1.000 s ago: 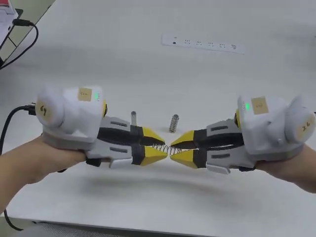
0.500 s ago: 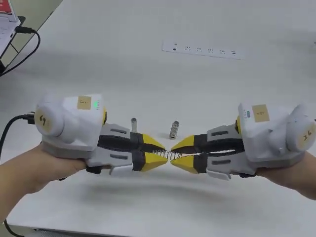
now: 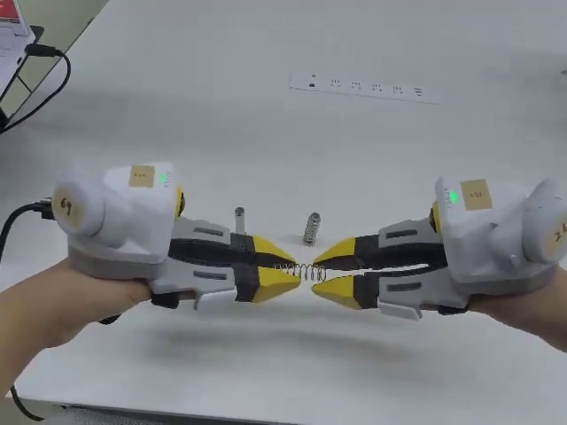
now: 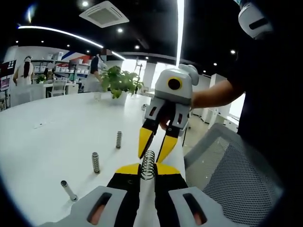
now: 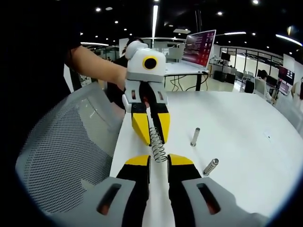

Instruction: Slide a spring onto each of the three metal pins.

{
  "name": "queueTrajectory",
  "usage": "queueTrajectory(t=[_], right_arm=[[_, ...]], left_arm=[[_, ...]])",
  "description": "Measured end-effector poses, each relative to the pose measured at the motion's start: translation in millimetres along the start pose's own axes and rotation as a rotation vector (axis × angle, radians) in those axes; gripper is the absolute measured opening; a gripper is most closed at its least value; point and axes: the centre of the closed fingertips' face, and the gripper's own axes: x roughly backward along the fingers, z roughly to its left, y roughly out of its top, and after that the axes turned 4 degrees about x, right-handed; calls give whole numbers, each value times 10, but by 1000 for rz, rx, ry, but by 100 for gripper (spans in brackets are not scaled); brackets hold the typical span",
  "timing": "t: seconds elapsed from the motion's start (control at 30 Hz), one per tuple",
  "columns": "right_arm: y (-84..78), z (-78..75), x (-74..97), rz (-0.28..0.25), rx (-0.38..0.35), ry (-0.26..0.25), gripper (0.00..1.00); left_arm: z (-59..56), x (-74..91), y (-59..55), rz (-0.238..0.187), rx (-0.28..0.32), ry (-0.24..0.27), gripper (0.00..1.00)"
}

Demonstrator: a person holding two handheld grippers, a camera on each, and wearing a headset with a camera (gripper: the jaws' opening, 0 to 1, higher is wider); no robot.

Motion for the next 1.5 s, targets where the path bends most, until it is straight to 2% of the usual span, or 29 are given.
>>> queueTrajectory(t=[0.37,0.8,1.03,1.27,1.37,1.5], right_arm=[[34,-33,25,-56,-59,-7,8],[144,-90,66,-136,-136,-12,7],[203,-58,59,-161,-146,6,7],[268,-33,51,-179,-151,14,7],[359,-28,55,-223,-177,20,8],[421,-24,34,-223,-151,17,8]], left_arm=[[-21,15,44,-18,17,-12,3],[-9,29,50,-26,4,-18,2],[-22,32,12,-9,-15,-22,2],[-26,48,12,-11,-27,-18,2],[-42,39,3,-7,-35,-20,2],[-41,19,-15,-1,-41,-15,2]])
